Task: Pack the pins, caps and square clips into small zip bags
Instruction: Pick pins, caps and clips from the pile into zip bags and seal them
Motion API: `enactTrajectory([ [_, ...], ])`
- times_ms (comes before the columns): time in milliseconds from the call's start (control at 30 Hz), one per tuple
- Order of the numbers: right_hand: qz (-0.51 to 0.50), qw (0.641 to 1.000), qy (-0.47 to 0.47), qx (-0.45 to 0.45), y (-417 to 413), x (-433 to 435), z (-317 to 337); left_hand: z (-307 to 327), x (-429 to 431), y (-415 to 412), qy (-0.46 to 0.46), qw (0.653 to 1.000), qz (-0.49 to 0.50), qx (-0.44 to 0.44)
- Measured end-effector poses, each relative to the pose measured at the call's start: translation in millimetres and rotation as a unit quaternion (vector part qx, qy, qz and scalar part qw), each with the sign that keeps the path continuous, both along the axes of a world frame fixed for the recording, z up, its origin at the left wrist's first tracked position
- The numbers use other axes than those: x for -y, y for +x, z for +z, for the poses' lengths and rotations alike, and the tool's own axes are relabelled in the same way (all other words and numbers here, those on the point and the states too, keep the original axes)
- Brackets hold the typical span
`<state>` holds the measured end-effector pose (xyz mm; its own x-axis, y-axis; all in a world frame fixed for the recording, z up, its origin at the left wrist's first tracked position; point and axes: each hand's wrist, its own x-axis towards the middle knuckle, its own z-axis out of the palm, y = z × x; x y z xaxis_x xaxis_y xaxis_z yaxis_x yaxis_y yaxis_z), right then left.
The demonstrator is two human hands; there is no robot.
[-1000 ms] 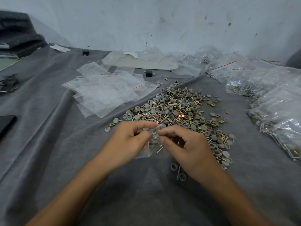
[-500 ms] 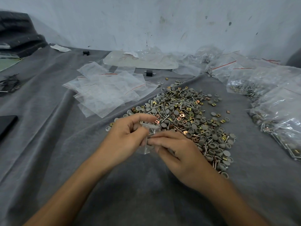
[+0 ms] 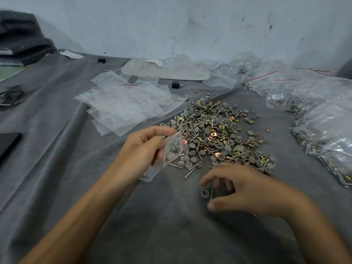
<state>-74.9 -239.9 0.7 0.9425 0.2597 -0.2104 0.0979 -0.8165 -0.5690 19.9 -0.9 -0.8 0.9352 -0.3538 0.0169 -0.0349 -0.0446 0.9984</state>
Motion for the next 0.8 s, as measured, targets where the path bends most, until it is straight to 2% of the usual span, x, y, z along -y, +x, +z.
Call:
enactTrajectory([
  [100, 0.026, 0.998, -0.059, -0.017, -2, -2, -2, 1, 1, 0, -0.002, 1.0, 0.001, -0.003],
  [300, -0.003, 1.0, -0.019, 0.023, 0, -9, -6, 3, 2, -2, 0.003, 1.0, -0.003, -0.005],
  [633, -0.004, 0.998, -0.038, 0.055, 1, -12, -11, 2, 2, -2, 0.009, 1.0, -0.007, -0.005],
  [800, -0.029, 0.997, -0.02, 0.075, 1, -10, -11, 2, 0, -2, 0.043, 0.999, -0.007, 0.014],
])
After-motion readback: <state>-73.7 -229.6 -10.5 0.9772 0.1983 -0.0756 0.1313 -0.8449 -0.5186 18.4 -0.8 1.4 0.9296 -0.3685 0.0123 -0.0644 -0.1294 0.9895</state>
